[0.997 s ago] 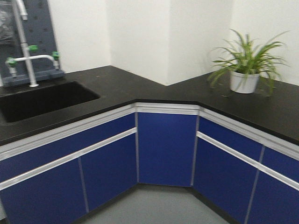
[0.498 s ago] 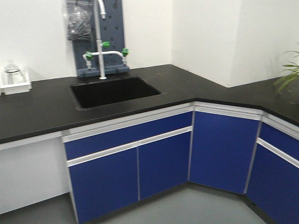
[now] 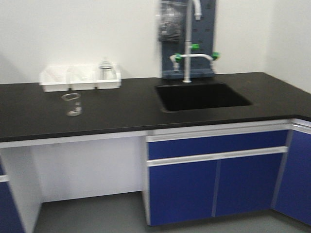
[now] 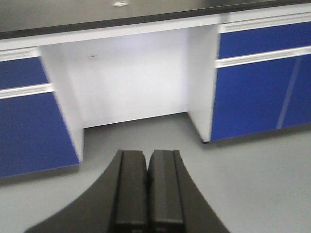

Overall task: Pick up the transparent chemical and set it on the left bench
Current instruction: 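Drive the base to the bench with the white trays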

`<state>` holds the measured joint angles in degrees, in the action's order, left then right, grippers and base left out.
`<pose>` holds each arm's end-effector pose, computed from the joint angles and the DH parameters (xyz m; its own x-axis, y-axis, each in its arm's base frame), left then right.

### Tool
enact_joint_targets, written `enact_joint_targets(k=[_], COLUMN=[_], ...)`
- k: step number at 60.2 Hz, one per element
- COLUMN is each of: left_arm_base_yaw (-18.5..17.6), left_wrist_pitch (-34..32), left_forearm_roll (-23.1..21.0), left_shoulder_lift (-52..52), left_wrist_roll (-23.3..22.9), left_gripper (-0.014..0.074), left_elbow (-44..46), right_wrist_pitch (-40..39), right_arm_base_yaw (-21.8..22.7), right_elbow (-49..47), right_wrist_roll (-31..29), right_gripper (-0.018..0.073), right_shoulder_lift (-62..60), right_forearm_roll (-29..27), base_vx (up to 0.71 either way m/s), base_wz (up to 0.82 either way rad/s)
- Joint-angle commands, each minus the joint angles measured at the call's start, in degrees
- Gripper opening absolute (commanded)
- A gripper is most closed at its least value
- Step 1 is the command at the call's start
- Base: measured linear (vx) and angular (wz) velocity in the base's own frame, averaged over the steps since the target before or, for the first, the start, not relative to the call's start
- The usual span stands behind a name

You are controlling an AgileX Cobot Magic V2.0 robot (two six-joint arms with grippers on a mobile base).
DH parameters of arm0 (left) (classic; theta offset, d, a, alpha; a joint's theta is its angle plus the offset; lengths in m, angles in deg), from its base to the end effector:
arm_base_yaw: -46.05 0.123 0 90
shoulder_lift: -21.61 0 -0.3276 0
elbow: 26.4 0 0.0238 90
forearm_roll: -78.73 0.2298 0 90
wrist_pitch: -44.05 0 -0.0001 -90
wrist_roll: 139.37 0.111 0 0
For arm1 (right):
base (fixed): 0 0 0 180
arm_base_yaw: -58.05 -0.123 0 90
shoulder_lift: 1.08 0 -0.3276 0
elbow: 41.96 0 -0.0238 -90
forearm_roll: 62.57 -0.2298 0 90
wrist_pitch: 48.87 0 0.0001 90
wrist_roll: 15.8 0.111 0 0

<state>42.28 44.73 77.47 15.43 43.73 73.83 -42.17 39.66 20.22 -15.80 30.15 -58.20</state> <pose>0.0126 -0.0009 0.2047 0.0607 0.0282 -0.9978 0.0641 0.9974 0.0321 0.0572 0.0180 0.2834 -0.1425 -0.1271 -0.9816 -0.3189 0.9447 -0.0761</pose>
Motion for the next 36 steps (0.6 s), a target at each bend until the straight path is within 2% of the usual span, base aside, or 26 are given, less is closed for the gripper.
enact_joint_targets(k=[1,36], left_arm_base_yaw=[-0.1,-0.1], left_wrist_pitch=[-4.5,-4.5], left_forearm_roll=[0.0,0.0], left_shoulder_lift=[1.1,1.1], left_wrist_roll=[-0.4,-0.4], left_gripper=[-0.0003,-0.0003], left_elbow=[-0.9,-0.9], right_wrist_pitch=[-4.7,-4.7], right_arm_base_yaw=[0.3,0.3], right_elbow=[-1.7,-1.7], right_wrist_roll=[-0.6,-0.6], right_gripper=[-0.0003,-0.0003], right_shoulder_lift=[0.3,0.3], right_forearm_roll=[0.4,0.4], base_vx=[0.08,0.19], base_wz=[0.7,0.63])
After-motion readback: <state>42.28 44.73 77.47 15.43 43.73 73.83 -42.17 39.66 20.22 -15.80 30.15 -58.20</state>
